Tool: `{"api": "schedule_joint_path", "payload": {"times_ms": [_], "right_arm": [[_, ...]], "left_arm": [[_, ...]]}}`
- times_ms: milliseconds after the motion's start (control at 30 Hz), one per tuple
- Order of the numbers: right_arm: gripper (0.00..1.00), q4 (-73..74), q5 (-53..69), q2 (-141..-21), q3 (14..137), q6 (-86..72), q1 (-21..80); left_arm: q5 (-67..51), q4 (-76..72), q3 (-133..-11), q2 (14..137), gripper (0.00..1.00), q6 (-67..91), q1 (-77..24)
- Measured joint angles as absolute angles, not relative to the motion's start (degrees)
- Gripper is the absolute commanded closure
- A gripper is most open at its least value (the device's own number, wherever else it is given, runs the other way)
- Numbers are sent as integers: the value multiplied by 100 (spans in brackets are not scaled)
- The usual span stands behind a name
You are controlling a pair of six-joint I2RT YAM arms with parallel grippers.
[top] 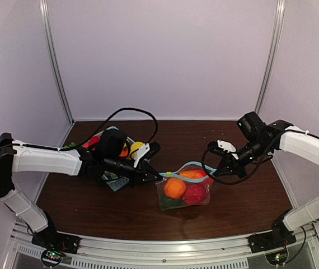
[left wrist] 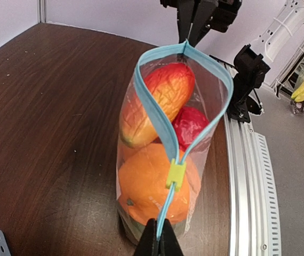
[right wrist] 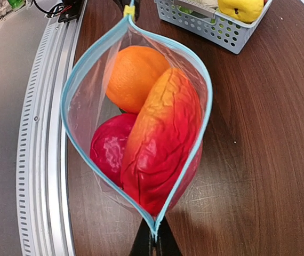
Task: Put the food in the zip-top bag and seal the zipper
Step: Adjust the zipper food storage bag at the center of the board.
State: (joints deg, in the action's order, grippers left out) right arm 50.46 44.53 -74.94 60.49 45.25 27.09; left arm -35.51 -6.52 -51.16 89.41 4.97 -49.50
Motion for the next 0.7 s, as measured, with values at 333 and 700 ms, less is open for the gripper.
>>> {"api": "schedule_joint_path", "payload": {"times_ms": [333,700], "right_arm": [[100,5194,4504,-7599,6169,4556,2349],[59,5575,4445,-7791,6652,4525,2414]], "left_arm": [[-3398,248,-5391,8691,100,242,-4950],[-3140,692,-5642,8643,100,82,-5142]]}}
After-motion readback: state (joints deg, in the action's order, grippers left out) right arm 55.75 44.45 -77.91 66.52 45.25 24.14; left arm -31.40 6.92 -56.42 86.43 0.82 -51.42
